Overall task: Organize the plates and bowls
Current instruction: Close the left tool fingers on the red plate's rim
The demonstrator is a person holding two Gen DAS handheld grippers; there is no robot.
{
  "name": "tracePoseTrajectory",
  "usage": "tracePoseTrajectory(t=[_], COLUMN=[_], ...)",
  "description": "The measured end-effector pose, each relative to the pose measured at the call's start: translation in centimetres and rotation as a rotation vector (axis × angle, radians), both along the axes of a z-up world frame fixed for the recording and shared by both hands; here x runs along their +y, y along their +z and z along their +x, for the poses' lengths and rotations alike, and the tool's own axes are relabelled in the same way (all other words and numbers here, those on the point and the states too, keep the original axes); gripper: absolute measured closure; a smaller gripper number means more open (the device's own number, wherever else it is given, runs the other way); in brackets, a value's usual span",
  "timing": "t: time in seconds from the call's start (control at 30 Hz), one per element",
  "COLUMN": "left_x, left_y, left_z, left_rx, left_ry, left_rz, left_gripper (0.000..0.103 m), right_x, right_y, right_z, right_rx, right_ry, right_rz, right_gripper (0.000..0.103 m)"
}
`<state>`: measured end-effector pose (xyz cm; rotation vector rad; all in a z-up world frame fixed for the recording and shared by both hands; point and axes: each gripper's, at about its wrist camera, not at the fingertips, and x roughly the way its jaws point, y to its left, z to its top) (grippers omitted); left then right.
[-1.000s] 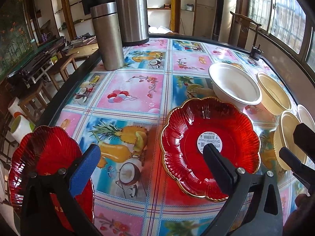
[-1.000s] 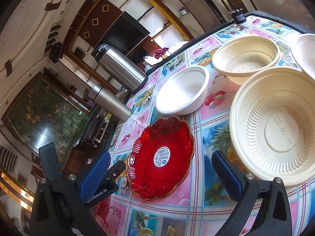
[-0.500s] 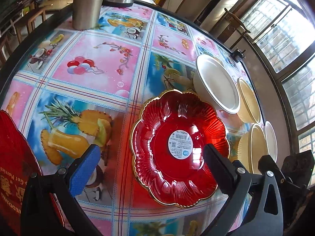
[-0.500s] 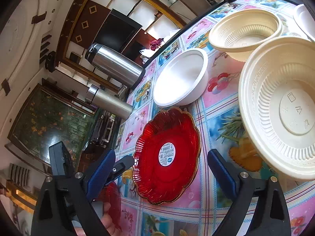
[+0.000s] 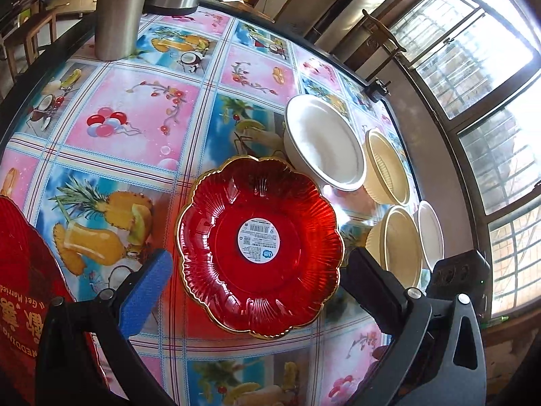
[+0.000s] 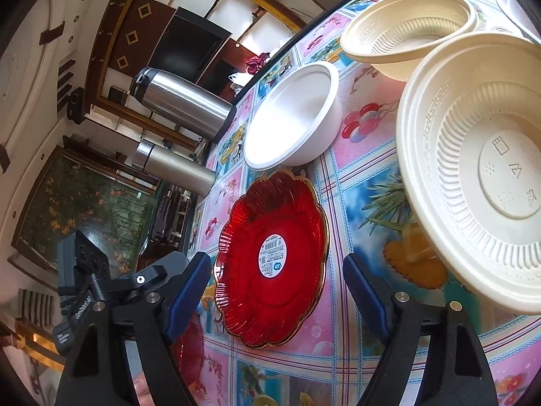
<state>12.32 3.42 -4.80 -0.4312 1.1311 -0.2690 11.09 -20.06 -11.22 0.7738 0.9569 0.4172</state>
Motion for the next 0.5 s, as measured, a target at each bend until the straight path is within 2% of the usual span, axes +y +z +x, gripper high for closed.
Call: tracePoseTrajectory(t=[0.2, 0.5], left_x=[0.3, 1.0], left_y=[-2.1, -3.3], left_z=[1.3, 1.3], left_rx=[0.068, 0.082], left_ry=[0.028, 0.029], left_rz=[-0.025, -0.095], left_gripper=[0.0, 0.0], right_x=[-0.2, 0.0], right_y=[-0.2, -1.0], right_z=[-0.1, 0.2], right_rx=[0.004, 0.036], right_ry=[-0.003, 0.014], right_rz=[-0.005, -0.01], right_gripper=[0.024, 0.028])
